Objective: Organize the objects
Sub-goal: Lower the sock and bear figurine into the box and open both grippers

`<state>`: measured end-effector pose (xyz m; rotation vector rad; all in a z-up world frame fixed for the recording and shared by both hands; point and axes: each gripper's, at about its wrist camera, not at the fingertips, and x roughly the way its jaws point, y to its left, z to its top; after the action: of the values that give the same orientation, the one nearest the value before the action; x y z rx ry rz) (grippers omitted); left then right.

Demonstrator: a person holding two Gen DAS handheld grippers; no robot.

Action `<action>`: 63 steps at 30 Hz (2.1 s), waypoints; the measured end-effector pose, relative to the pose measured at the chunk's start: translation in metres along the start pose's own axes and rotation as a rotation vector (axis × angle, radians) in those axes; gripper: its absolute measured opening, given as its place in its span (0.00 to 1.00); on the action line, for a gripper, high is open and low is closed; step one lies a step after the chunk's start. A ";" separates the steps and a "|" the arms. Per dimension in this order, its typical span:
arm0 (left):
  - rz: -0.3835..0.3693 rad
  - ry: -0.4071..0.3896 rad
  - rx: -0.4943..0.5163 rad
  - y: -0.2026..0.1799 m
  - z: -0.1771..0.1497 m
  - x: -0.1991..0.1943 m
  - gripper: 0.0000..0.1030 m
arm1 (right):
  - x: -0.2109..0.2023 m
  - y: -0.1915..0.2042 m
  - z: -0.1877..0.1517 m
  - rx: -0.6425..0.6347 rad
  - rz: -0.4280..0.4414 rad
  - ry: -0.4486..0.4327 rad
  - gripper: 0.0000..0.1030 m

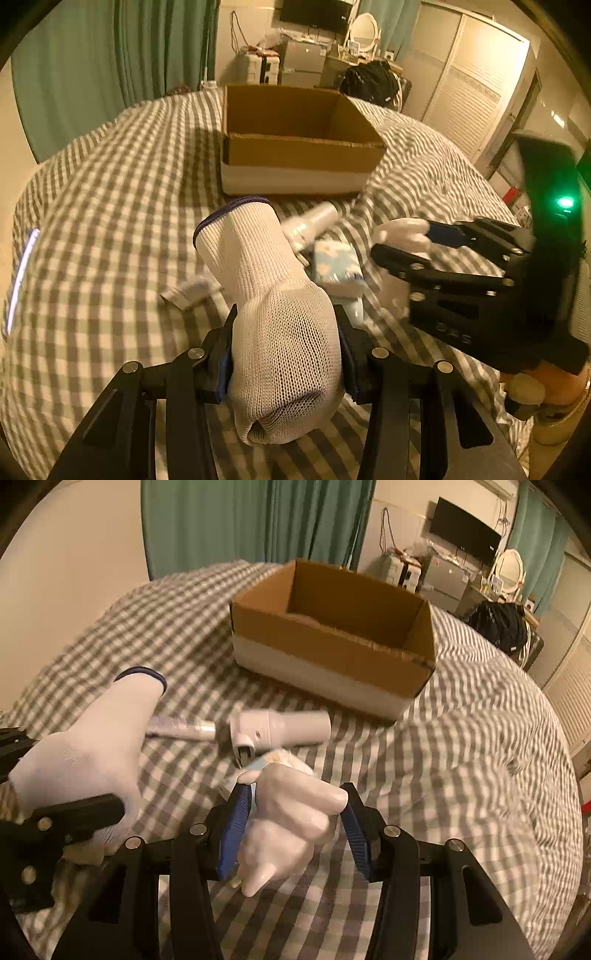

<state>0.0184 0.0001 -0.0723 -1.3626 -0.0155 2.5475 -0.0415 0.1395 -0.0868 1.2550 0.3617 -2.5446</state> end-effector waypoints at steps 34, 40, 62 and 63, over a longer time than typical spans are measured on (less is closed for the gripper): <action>0.091 -0.234 0.134 -0.003 0.241 0.107 0.45 | 0.003 -0.104 0.211 0.065 -0.052 -0.340 0.47; 0.114 -0.142 0.157 0.000 0.238 0.155 0.45 | 0.061 -0.112 0.216 0.070 -0.022 -0.271 0.47; 0.117 -0.111 0.220 -0.007 0.223 0.168 0.81 | 0.095 -0.135 0.174 0.179 -0.014 -0.224 0.63; 0.118 -0.128 0.218 -0.006 0.222 0.159 0.81 | 0.086 -0.137 0.173 0.196 -0.014 -0.242 0.63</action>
<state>-0.2470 0.0660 -0.0765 -1.1499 0.3181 2.6361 -0.2664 0.1957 -0.0398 0.9899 0.0701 -2.7577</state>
